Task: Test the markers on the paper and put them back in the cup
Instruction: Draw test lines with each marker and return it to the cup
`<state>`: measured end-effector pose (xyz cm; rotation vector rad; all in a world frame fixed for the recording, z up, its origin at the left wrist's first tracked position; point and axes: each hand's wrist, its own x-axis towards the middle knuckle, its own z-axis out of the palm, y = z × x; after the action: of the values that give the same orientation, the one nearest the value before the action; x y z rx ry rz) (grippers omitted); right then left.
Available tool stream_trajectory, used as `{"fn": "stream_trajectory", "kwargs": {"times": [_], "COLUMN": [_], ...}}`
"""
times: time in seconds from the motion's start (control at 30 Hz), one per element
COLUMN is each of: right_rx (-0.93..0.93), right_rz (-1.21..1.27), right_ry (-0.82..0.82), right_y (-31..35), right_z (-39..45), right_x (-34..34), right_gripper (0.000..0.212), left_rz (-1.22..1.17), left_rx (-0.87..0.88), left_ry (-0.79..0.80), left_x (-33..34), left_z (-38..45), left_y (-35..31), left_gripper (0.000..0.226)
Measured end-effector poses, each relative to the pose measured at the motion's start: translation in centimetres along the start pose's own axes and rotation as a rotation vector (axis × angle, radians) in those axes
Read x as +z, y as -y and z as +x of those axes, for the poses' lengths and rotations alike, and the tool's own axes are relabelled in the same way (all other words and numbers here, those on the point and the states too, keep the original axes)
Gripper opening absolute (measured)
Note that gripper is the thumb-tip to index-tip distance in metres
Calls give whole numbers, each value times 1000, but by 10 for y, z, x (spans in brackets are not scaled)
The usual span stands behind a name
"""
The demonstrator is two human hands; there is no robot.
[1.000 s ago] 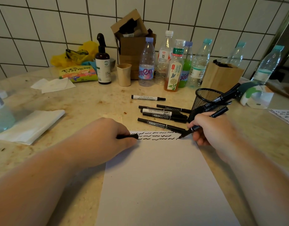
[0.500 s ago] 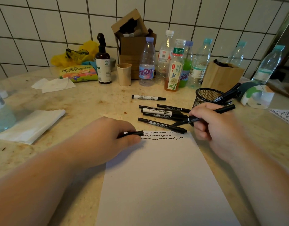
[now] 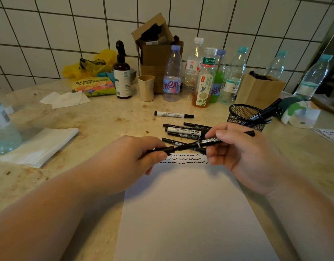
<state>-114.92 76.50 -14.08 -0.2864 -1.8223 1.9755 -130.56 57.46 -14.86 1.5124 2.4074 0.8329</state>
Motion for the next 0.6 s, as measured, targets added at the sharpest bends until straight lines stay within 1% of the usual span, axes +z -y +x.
{"fn": "stream_trajectory", "kwargs": {"times": [0.23,0.33,0.37,0.43,0.6], "right_rx": [-3,-8,-3,15,15], "right_rz": [7,-61,-81,-105,-103], "right_ry": [-25,28,49,68,65], "right_y": [4,4,4,2,-3], "right_z": [-4,-6,-7,-8,-7], "right_x": [2,3,5,7,11], "right_gripper": [10,5,6,16,21], "left_rz": [-60,-67,-62,-41,13], "left_rx": [13,19,17,13,27], "left_ry": [-12,-19,-21,-32,-94], "left_x": [2,1,2,3,3], "left_z": [0,-1,-1,-1,-2], "left_y": [-2,-6,-7,-8,-10], "left_gripper": [12,12,13,16,17]}}
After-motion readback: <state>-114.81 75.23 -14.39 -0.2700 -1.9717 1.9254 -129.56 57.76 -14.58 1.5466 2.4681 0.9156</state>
